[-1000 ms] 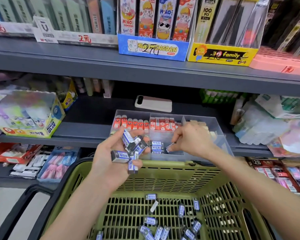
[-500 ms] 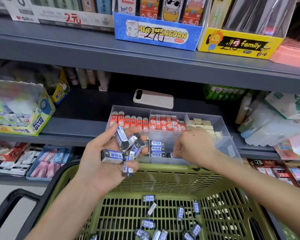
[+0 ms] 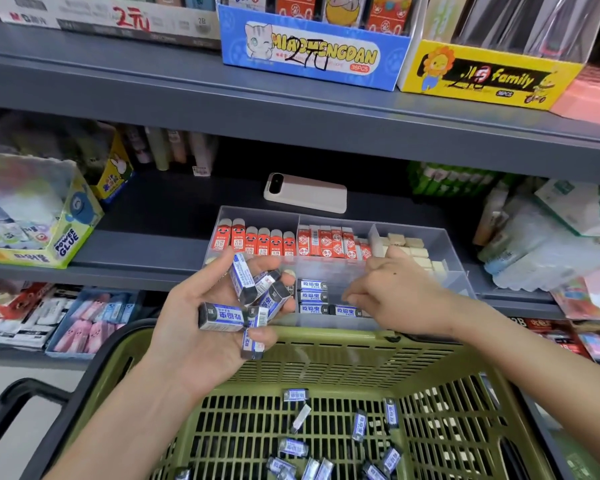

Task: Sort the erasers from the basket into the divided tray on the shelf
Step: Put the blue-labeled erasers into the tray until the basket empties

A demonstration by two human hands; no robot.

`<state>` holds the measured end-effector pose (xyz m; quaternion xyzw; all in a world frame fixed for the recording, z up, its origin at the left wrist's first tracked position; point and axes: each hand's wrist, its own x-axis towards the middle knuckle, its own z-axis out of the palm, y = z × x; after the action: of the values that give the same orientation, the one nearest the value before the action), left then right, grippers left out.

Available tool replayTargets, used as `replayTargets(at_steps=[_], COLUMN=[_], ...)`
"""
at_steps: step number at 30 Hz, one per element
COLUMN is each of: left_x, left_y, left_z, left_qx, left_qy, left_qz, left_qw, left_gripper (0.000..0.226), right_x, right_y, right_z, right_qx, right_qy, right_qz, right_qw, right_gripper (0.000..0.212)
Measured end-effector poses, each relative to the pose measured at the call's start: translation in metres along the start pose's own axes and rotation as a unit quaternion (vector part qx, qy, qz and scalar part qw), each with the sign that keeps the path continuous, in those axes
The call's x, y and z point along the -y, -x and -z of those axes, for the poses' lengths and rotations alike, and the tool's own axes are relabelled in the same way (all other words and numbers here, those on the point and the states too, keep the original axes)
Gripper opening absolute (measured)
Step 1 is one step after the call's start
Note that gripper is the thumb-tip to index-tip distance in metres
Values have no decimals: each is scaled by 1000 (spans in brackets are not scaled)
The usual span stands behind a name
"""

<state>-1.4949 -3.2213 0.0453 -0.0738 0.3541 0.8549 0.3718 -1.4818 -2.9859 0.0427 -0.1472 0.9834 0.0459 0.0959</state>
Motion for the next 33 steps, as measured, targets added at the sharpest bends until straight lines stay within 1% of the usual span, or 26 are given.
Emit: replayTargets(at_steps=[3,6,7,8,9,10,12,13,14,16,18,19,23,27,29,31,33], left_x=[1,1,2,2,3,4,5,6,6,7,7,8,14,13,11,9,9], left_y=[1,1,2,2,2,2,2,2,2,3,4,4,6,7,7,7,7], left_z=[0,-3,-4,-5,-6,-8,-11,-13,-14,-17,-18,-19,-27,-35,-35,-34,-34], left_qx=[-2,5,5,5,3,-1,-8,-10,-11,-9,-16,-23,-28,-13,5,14,26], left_qy=[-4,-8,-11,-16,-23,-30,-43,-48,-51,-54,-67,-77,-106,-152,-169,-184,-200], left_qz=[-2,5,7,7,5,3,0,-2,-6,-20,-37,-42,-35,-11,10,19,30], left_qw=[1000,1000,1000,1000,1000,1000,999,999,999,998,997,996,993,988,986,983,979], left_gripper=[43,43,43,43,44,44,46,47,47,47,46,45,39,37,39,41,39], right_x=[-3,-1,1,4,7,13,28,38,46,58,63,64,71,67,58,50,47], right_y=[3,8,9,9,9,10,13,14,16,18,21,21,18,21,22,22,23], right_z=[-3,-3,-2,0,3,9,23,28,31,33,35,36,39,43,44,42,39], right_qx=[1,-11,-31,-69,-114,-155,-199,-209,-226,-283,-337,-349,-329,-285,-251,-196,-156], right_qy=[-59,-68,-54,-48,-67,-129,-316,-368,-378,-325,-278,-273,-259,-312,-349,-429,-512], right_qz=[-6,-15,-19,-25,-30,-35,-22,-13,-11,-27,-45,-47,-21,55,74,80,75], right_qw=[998,997,998,996,991,979,928,906,898,902,898,895,908,905,900,878,841], right_gripper=[31,30,31,31,31,31,31,30,29,26,31,33,37,41,36,27,19])
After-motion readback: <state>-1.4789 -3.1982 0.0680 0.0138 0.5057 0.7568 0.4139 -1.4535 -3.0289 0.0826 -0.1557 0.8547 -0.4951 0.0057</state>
